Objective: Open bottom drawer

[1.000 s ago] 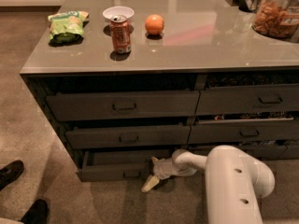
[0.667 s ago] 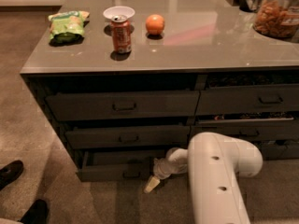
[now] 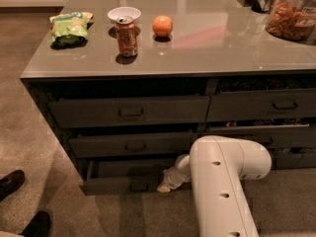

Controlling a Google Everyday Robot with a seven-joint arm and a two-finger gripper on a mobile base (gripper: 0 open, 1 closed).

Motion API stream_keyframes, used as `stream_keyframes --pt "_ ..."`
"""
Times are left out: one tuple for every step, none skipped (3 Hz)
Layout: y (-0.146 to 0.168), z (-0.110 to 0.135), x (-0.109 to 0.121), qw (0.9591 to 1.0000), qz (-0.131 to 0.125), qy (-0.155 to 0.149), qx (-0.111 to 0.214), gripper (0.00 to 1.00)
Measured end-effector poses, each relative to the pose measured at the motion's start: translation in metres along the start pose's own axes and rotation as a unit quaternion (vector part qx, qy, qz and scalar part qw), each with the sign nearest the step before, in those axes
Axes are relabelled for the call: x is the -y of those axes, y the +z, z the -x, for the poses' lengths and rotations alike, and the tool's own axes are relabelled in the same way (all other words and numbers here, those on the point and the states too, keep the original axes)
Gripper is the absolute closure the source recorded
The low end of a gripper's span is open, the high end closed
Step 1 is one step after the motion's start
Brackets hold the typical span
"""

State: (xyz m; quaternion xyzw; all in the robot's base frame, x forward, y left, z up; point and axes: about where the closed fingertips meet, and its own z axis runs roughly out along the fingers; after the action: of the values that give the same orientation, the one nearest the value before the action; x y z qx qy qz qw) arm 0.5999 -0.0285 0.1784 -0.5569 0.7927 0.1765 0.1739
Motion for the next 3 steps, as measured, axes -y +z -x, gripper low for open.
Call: stream_keyframes --pt "-0.0064 0.004 0.0009 1.0 0.0 0.0 0.0 0.65" --pt "-0.0028 0.0013 0.0013 0.9998 0.015 -0.013 0.007 0.54" --pt "-0.0042 -0.0017 -0.0003 0.9998 0.015 -0.013 0.007 0.34"
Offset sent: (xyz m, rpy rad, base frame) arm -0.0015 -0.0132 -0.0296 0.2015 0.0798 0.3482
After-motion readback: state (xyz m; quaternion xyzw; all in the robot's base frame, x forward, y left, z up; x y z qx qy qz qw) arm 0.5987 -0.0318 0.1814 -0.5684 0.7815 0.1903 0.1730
